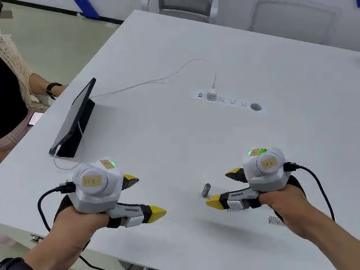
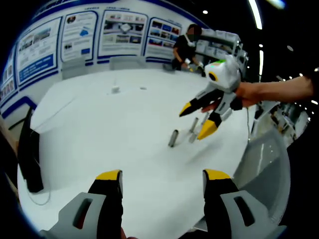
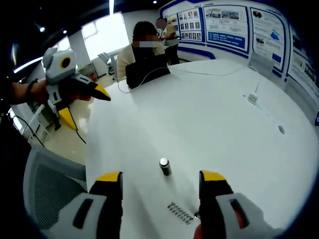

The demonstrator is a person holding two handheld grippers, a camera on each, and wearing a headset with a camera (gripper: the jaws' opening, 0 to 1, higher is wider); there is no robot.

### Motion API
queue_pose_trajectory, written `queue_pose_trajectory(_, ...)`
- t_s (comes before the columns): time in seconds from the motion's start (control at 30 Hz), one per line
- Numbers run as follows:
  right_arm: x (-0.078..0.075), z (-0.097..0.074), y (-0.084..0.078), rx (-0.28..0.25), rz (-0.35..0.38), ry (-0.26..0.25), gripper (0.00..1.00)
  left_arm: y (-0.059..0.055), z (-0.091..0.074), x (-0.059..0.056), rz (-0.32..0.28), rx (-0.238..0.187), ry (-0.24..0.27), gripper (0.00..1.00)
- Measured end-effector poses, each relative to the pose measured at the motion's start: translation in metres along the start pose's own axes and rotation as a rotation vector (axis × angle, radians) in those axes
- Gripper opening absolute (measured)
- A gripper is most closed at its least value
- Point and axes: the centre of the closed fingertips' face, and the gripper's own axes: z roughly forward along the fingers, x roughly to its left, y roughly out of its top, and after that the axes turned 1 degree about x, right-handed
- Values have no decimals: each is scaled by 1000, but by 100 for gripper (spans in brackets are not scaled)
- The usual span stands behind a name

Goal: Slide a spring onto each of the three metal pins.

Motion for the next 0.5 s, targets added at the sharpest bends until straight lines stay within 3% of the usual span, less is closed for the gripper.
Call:
queue_pose_trajectory(0.33, 0, -22, -1, -91, 83, -38, 66, 4, 5, -8, 8, 3, -11, 67)
queue_pose_trajectory(0.5, -1, -31, -5, -110, 105, -61, 68, 7, 10, -12, 17, 6, -20, 67)
